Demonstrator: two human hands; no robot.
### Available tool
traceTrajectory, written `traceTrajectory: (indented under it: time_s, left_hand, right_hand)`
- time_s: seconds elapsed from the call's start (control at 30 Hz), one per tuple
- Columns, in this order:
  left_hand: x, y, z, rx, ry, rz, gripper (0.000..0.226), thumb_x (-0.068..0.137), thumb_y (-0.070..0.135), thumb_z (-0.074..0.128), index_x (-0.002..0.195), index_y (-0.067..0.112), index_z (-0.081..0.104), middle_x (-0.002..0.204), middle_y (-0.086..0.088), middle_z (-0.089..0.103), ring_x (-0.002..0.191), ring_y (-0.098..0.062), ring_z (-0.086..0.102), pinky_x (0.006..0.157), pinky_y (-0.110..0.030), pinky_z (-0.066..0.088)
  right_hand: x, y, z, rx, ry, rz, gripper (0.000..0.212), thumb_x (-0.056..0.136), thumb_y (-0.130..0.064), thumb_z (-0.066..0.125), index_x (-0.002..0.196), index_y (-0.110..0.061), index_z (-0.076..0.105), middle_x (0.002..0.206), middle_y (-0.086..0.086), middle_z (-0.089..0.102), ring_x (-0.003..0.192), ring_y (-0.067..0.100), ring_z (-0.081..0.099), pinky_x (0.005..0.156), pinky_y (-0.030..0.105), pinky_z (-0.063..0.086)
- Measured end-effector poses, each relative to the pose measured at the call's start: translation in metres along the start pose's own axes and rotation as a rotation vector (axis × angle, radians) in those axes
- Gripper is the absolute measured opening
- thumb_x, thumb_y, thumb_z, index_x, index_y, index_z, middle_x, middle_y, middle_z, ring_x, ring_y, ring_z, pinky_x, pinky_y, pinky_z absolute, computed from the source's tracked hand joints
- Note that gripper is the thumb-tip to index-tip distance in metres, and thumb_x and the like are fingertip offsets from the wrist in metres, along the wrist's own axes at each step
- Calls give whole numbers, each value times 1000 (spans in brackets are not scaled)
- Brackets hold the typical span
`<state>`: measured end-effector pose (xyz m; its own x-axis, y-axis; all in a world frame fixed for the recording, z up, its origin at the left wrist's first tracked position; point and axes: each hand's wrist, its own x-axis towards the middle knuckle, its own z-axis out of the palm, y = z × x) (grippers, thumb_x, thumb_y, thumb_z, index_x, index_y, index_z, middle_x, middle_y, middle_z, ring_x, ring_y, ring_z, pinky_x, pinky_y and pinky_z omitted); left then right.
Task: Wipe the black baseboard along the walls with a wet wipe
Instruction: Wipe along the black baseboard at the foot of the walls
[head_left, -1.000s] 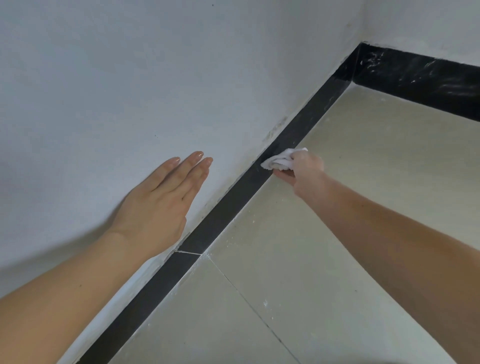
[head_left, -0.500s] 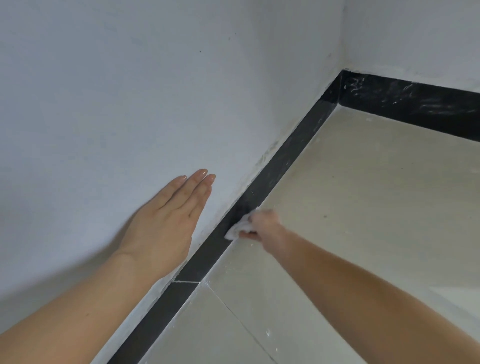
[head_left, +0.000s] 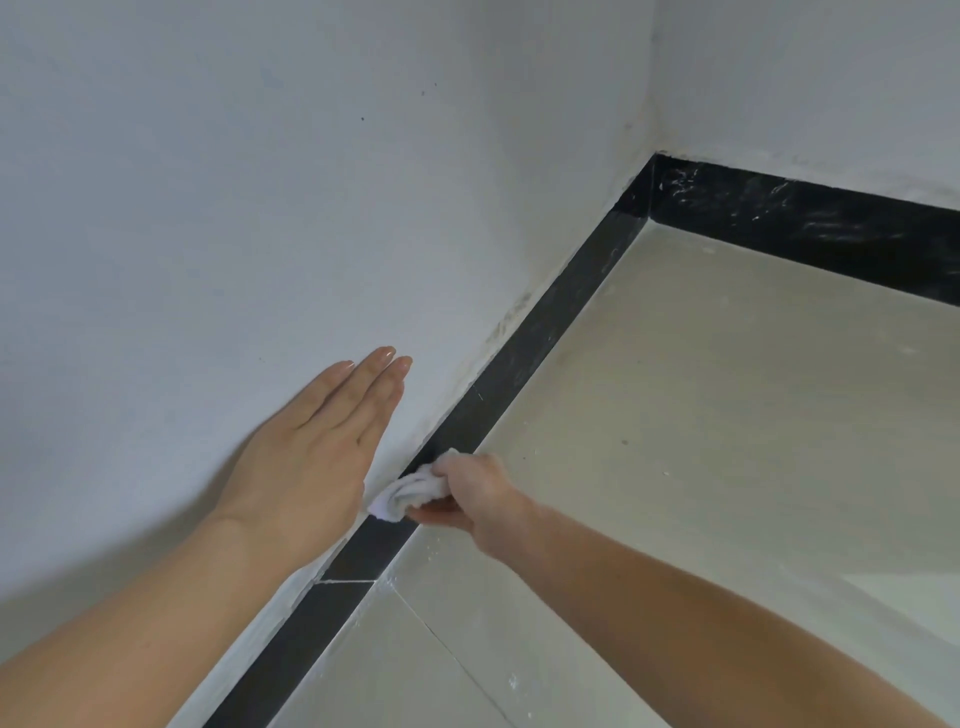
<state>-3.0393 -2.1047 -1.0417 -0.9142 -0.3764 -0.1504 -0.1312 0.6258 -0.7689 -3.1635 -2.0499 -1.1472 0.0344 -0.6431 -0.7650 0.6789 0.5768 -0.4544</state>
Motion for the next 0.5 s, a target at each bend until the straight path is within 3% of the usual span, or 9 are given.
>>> traceTrajectory:
  time_s: [0.07,0.17,0.2,0.23,0.27,0.37,0.43,0.5]
  left_hand:
    - [1,-1,3,-38,-31,-12,65,85,15,11,147,1,15,158,-15,3,146,-29,-7,118,-41,-12]
    - [1,-4,1,-62,-32,-19,66,84,19,19,147,0,14,158,-14,3,145,-28,-8,118,-41,-13]
    - [1,-3,0,-61,-33,-17,67,83,20,20,147,-1,12,157,-14,1,145,-28,-9,117,-41,-14]
    - [1,-1,0,-47,-40,-15,68,84,20,19,147,-2,8,157,-15,-4,144,-28,-14,116,-41,-17]
    - [0,-1,-1,-20,-46,-10,67,85,18,15,147,-2,3,157,-15,-9,143,-29,-18,115,-42,-19]
    - [3,-1,-4,-10,-105,-29,65,85,15,12,148,-1,7,157,-14,-6,144,-30,-15,116,-42,-17]
    - [5,3,-7,-4,-130,-28,65,87,15,12,148,-1,1,157,-14,-12,143,-30,-20,114,-43,-22]
    - [10,6,-12,7,-163,6,66,86,19,7,146,-2,-12,152,-15,-25,139,-30,-29,108,-43,-30]
  right_hand:
    - [7,-25,0,-111,120,-161,12,92,-11,50,81,-13,49,36,-6,57,42,8,61,56,24,56]
    - [0,-68,-16,-960,335,-354,20,92,-33,58,89,-13,53,55,0,42,69,15,53,60,24,40]
    - [2,-80,-24,-1080,383,-414,25,91,-36,59,86,-12,54,57,-2,39,73,15,51,56,22,36]
    - [5,-91,-32,-980,425,-436,27,91,-35,59,81,-11,52,56,-2,39,74,16,52,51,21,34]
    - [8,-98,-39,-700,393,-457,25,94,-31,57,80,-12,49,53,-1,44,75,17,55,49,20,35]
    - [13,-109,-59,368,257,-417,19,96,-7,44,79,-13,48,34,-8,56,76,19,61,53,21,52]
    - [15,-98,-67,533,217,-335,35,94,-4,45,65,-10,64,37,-8,59,65,17,61,53,22,55]
    - [22,-76,-67,360,183,-246,44,93,-4,45,60,-10,73,51,1,68,54,14,62,52,20,53]
